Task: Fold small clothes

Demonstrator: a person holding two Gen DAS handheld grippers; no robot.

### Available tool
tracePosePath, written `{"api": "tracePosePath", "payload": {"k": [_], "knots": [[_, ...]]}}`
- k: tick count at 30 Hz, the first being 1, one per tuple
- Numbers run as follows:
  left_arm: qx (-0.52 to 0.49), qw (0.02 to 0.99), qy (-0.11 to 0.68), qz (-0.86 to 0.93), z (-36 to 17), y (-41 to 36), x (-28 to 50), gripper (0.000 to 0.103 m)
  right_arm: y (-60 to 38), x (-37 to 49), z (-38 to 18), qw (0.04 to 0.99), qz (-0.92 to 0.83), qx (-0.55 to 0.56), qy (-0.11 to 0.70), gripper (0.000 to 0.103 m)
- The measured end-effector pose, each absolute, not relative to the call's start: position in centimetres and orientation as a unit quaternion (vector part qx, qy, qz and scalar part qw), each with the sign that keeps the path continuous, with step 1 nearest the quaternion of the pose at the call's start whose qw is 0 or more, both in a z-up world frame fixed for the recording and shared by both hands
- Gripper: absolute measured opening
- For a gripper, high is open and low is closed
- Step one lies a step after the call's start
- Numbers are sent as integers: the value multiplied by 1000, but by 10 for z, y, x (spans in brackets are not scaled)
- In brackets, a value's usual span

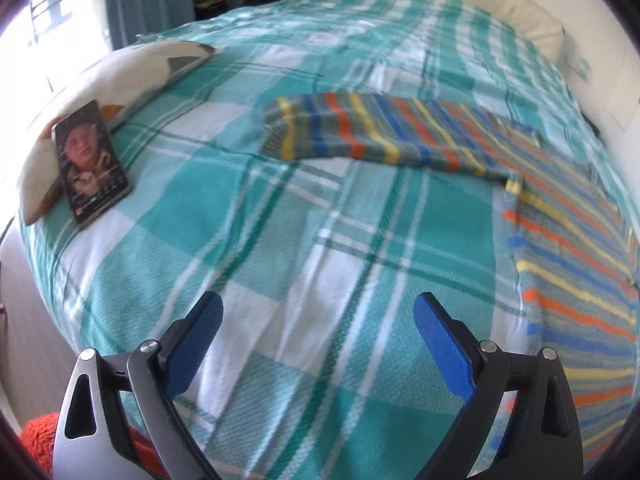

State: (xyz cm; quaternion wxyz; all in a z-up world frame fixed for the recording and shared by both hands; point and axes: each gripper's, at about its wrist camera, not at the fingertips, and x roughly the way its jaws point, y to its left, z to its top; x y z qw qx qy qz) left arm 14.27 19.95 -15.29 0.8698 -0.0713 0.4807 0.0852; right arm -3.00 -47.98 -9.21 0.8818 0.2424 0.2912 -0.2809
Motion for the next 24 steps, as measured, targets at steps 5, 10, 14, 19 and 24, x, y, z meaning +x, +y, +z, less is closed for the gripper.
{"api": "tracePosePath", "payload": {"k": [5,10,14,19,24], "knots": [[-38,868,490,71,-162,179,150,97,-424,-20,-95,906,-239,170,305,88],[-23,860,506,66,-178,173,155,103,-402,7,-118,899,-212,113,365,88],[-28,861,504,64,-181,175,154,103,-404,16,-137,886,-214,111,397,88],[-25,868,491,61,-183,174,152,103,-403,23,-151,869,-219,97,432,88],[-3,867,494,57,-184,170,152,103,-404,33,-176,844,-220,84,481,91]]}}
